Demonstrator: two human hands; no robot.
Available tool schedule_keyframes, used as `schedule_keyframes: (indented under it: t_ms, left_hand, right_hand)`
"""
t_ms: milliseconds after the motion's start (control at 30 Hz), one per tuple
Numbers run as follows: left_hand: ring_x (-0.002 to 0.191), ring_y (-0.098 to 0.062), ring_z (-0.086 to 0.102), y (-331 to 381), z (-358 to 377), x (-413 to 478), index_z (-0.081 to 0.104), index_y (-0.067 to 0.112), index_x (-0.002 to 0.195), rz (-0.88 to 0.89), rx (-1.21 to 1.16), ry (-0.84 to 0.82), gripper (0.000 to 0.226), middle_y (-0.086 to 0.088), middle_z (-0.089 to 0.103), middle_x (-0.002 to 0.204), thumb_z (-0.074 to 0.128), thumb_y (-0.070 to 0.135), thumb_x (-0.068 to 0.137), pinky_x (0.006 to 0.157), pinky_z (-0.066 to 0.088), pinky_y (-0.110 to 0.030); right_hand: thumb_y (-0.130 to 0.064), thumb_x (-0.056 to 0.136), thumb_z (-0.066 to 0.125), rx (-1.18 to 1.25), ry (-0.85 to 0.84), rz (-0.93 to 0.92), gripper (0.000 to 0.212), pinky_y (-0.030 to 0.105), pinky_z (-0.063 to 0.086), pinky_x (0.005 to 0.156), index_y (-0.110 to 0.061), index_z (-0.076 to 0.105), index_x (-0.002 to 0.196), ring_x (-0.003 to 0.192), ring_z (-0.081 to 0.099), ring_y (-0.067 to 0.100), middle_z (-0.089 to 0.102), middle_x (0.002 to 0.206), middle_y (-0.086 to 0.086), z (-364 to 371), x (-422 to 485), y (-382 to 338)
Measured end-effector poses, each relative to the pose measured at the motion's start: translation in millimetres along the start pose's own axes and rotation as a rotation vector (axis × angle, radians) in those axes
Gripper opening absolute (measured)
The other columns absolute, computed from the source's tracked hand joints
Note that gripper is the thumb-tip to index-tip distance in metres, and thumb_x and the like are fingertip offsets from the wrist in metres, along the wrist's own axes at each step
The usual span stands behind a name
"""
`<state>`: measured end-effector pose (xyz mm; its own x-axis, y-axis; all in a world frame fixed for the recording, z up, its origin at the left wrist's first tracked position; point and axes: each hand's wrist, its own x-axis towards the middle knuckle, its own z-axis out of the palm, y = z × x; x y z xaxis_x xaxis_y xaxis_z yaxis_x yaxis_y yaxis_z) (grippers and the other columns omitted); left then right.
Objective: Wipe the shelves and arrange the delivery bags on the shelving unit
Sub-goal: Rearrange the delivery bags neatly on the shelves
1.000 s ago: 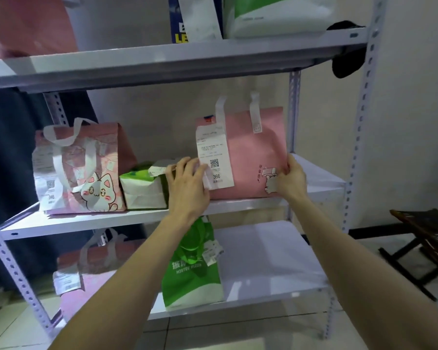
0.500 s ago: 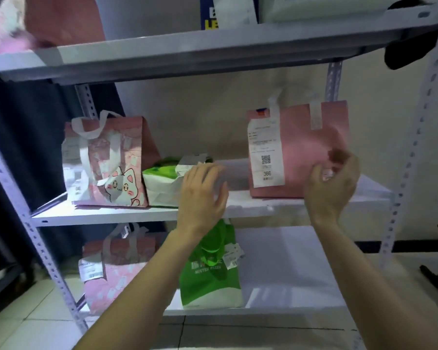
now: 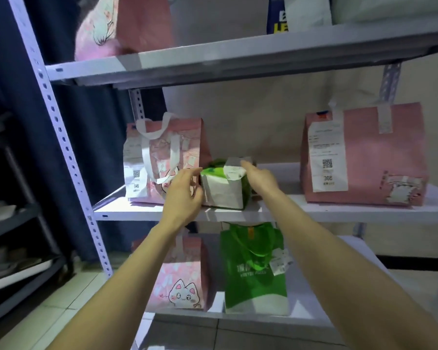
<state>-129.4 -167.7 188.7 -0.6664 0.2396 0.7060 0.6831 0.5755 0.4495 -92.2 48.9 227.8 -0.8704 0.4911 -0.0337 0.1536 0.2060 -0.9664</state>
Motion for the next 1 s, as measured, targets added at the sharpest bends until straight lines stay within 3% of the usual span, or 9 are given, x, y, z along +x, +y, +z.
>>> schedule_keyframes:
  t_ms: [100, 233, 400, 533, 633, 700, 800, 900, 1000]
  left_hand:
    - [0.117, -0.020, 0.058, 2.2, 3.5, 10.4, 0.056, 0.022, 0.149, 0.017, 0.060, -0.081, 0.054, 0.002, 0.054, 0.134, 0.059, 0.013, 0.096, 0.102, 0.053, -0.040]
    - [0.126, -0.028, 0.052, -3.9, 0.9, 27.8, 0.062, 0.011, 0.141, -0.041, 0.153, -0.137, 0.048, -0.007, 0.054, 0.130, 0.059, 0.014, 0.094, 0.110, 0.048, -0.046]
    - [0.126, -0.027, 0.053, 6.6, 5.1, 24.2, 0.068, 0.010, 0.139, -0.104, 0.017, -0.131, 0.046, -0.006, 0.058, 0.121, 0.063, 0.022, 0.095, 0.111, 0.044, -0.040]
    - [0.105, -0.015, 0.066, 28.2, 18.9, 4.1, 0.060, 0.018, 0.133, -0.217, -0.270, -0.122, 0.034, 0.005, 0.070, 0.114, 0.061, 0.039, 0.105, 0.090, 0.051, -0.037]
    - [0.097, -0.007, 0.065, 43.2, 33.6, -3.4, 0.052, 0.017, 0.128, -0.273, -0.379, -0.051, 0.025, 0.008, 0.066, 0.107, 0.059, 0.032, 0.108, 0.074, 0.046, -0.027]
    - [0.084, 0.006, 0.064, 50.2, 42.2, -2.8, 0.051, 0.015, 0.130, -0.288, -0.434, -0.018, 0.025, 0.012, 0.065, 0.100, 0.060, 0.024, 0.108, 0.068, 0.046, -0.015]
    - [0.088, 0.019, 0.065, 53.3, 47.8, 2.9, 0.049, 0.019, 0.145, -0.278, -0.574, -0.034, 0.043, 0.023, 0.069, 0.110, 0.065, 0.019, 0.105, 0.087, 0.057, -0.021]
    - [0.126, 0.000, 0.066, 46.1, 53.3, 2.7, 0.052, 0.022, 0.152, -0.230, -0.633, -0.082, 0.058, 0.011, 0.070, 0.138, 0.071, 0.014, 0.098, 0.106, 0.058, -0.036]
    - [0.128, -0.008, 0.066, 37.2, 65.3, -10.8, 0.061, 0.022, 0.146, -0.253, -0.599, -0.140, 0.051, 0.008, 0.071, 0.136, 0.075, 0.015, 0.097, 0.113, 0.055, -0.043]
  right_hand:
    - [-0.049, 0.098, 0.064, 0.085, -0.032, 0.026, 0.067, 0.041, 0.048, 0.106, -0.011, 0.043, 0.149, 0.127, 0.057, 0.031, 0.058, 0.144, 0.010, 8.8, -3.9, -2.6]
    - [-0.041, 0.095, 0.069, -0.054, -0.053, -0.017, 0.053, 0.037, 0.049, 0.092, -0.012, 0.055, 0.136, 0.109, 0.058, 0.025, 0.059, 0.113, -0.001, 18.4, -14.3, -11.2]
    - [-0.038, 0.084, 0.071, -0.007, -0.027, -0.036, 0.044, 0.043, 0.055, 0.099, -0.015, 0.063, 0.121, 0.109, 0.065, 0.023, 0.065, 0.130, 0.005, 17.9, -11.2, -1.7]
    - [-0.033, 0.081, 0.071, 0.092, -0.001, -0.065, 0.038, 0.046, 0.061, 0.094, -0.023, 0.070, 0.118, 0.101, 0.073, 0.020, 0.077, 0.114, -0.002, -1.2, -11.5, 19.6]
    - [-0.022, 0.096, 0.069, 0.122, 0.026, -0.156, 0.026, 0.033, 0.059, 0.081, -0.024, 0.067, 0.122, 0.100, 0.072, 0.012, 0.075, 0.112, -0.010, -14.2, -34.0, 26.9]
    - [-0.019, 0.097, 0.067, 0.106, 0.070, -0.252, 0.030, 0.032, 0.058, 0.084, -0.028, 0.063, 0.125, 0.104, 0.070, 0.010, 0.073, 0.116, -0.011, -21.8, -37.2, 27.4]
    - [-0.018, 0.094, 0.069, 0.123, 0.051, -0.354, 0.049, 0.037, 0.061, 0.090, -0.030, 0.053, 0.140, 0.110, 0.070, 0.011, 0.071, 0.125, -0.011, -35.1, -35.5, 20.3]
    - [-0.006, 0.093, 0.068, 0.050, 0.006, -0.368, 0.062, 0.030, 0.059, 0.082, -0.030, 0.042, 0.144, 0.116, 0.068, 0.012, 0.068, 0.130, -0.010, -46.5, -34.2, 24.6]
    - [0.006, 0.090, 0.064, -0.088, -0.001, -0.310, 0.071, 0.021, 0.051, 0.075, -0.029, 0.035, 0.145, 0.116, 0.062, 0.013, 0.064, 0.128, -0.012, -50.0, -37.5, 46.7]
